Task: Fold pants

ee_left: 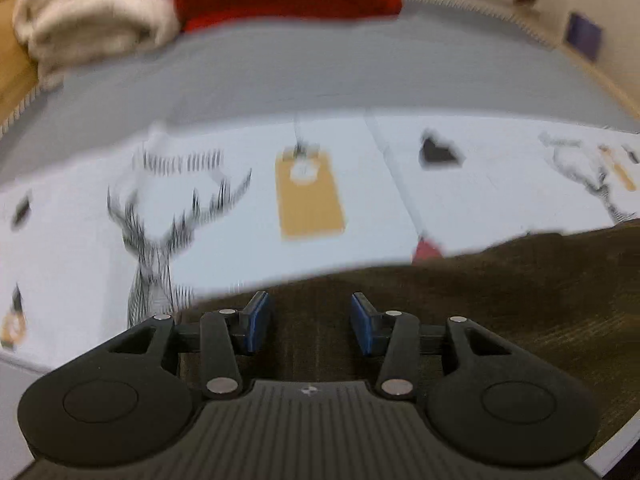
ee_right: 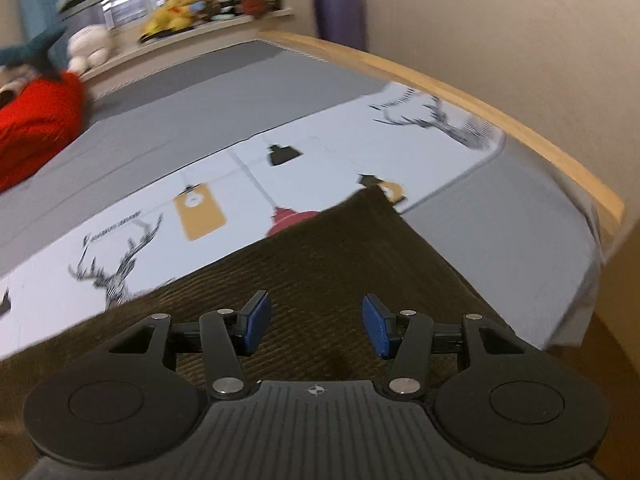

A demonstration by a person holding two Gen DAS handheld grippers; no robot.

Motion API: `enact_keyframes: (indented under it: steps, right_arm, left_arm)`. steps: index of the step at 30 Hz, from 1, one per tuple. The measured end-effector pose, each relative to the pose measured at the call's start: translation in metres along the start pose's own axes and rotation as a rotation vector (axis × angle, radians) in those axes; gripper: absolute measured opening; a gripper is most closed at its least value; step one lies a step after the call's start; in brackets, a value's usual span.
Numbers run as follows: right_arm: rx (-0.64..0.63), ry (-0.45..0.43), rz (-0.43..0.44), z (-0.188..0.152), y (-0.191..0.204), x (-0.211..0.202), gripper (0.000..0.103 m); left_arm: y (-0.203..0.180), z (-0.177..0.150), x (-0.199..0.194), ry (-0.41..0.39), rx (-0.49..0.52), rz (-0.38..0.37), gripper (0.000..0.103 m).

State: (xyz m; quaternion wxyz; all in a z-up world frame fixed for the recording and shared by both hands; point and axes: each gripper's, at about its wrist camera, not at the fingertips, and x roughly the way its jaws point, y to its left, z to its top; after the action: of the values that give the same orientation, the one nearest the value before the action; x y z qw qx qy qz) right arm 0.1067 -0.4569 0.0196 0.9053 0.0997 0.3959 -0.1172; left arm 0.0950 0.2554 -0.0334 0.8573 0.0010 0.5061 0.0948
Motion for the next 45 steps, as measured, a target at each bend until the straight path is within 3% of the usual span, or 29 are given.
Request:
enact_keyframes:
  steps: [2, 8, 15, 21, 30, 36, 38, 39, 41, 45]
  right_arm:
    - [0.044, -0.010, -0.013, 0.000, -0.007, 0.000, 0.053]
    - [0.121, 0.006, -0.017, -0.006, -0.022, 0.006, 0.054]
    - [0.159, 0.063, -0.046, -0.011, -0.039, 0.025, 0.054]
    - [0.404, 0.137, -0.062, -0.018, -0.085, 0.044, 0.054]
    - [0.680, 0.258, -0.134, -0.039, -0.139, 0.074, 0.054]
    - [0.727, 0.238, -0.145, -0.039, -0.155, 0.084, 0.056]
    - [0.701, 0.221, -0.150, -0.037, -0.153, 0.085, 0.049]
    - [0.678, 0.217, -0.150, -0.037, -0.151, 0.086, 0.034]
    - [0.634, 0.214, -0.144, -0.033, -0.146, 0.088, 0.024]
    - [0.649, 0.143, -0.118, -0.022, -0.144, 0.072, 0.018]
  left_arm:
    - [0.002, -0.006, 0.020, 0.108, 0.012, 0.083, 0.050]
    - [-0.014, 0.000, 0.002, 0.004, 0.050, 0.059, 0.057]
    - [-0.019, -0.001, -0.008, -0.025, 0.058, 0.034, 0.060]
    - [-0.014, 0.004, -0.013, -0.039, -0.009, -0.004, 0.062]
    - [-0.023, 0.012, -0.011, -0.050, 0.005, -0.023, 0.062]
    - [-0.025, 0.015, -0.008, -0.048, 0.008, -0.022, 0.062]
    - [-0.024, 0.015, -0.007, -0.046, 0.010, -0.020, 0.062]
    - [-0.024, 0.015, -0.007, -0.045, 0.009, -0.019, 0.062]
    - [-0.023, 0.016, -0.006, -0.045, 0.004, -0.019, 0.062]
    - [-0.022, 0.017, -0.009, -0.051, -0.006, -0.029, 0.062]
